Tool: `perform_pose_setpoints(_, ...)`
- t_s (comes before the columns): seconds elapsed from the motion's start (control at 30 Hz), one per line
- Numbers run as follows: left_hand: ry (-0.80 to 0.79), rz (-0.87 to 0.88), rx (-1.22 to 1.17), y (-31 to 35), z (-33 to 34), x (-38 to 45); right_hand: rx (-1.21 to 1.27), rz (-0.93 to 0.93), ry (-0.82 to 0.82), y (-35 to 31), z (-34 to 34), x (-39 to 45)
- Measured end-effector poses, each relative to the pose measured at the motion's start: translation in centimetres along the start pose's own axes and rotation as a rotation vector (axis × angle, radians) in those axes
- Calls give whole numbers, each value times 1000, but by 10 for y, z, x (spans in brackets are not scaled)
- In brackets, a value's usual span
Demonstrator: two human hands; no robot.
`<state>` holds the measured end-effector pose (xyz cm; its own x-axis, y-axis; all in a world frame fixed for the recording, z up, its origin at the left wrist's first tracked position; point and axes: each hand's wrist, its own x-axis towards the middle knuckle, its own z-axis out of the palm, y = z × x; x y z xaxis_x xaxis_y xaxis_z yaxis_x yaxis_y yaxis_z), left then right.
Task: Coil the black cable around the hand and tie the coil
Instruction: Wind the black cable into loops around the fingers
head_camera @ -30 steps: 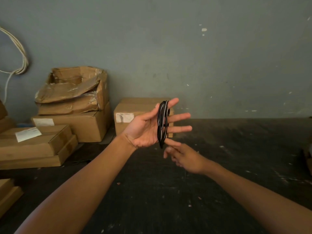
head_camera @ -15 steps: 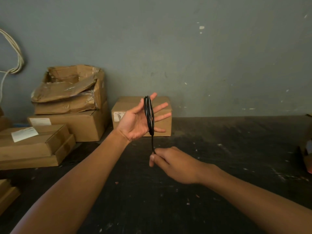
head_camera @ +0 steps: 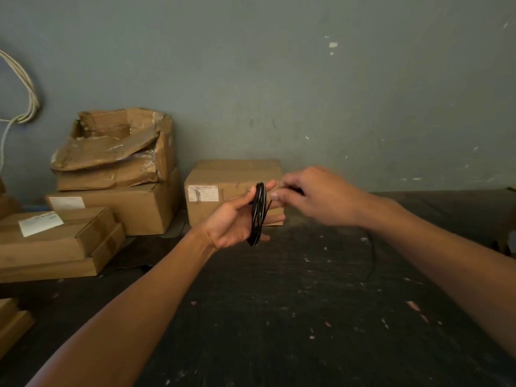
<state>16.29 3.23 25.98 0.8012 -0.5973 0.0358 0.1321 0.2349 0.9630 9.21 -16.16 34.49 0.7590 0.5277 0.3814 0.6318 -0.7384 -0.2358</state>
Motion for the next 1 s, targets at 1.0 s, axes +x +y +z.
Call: perform_pose_setpoints(1.0, -661, -19, -74, 34, 51, -31, 80, -67, 208, 61, 20, 0)
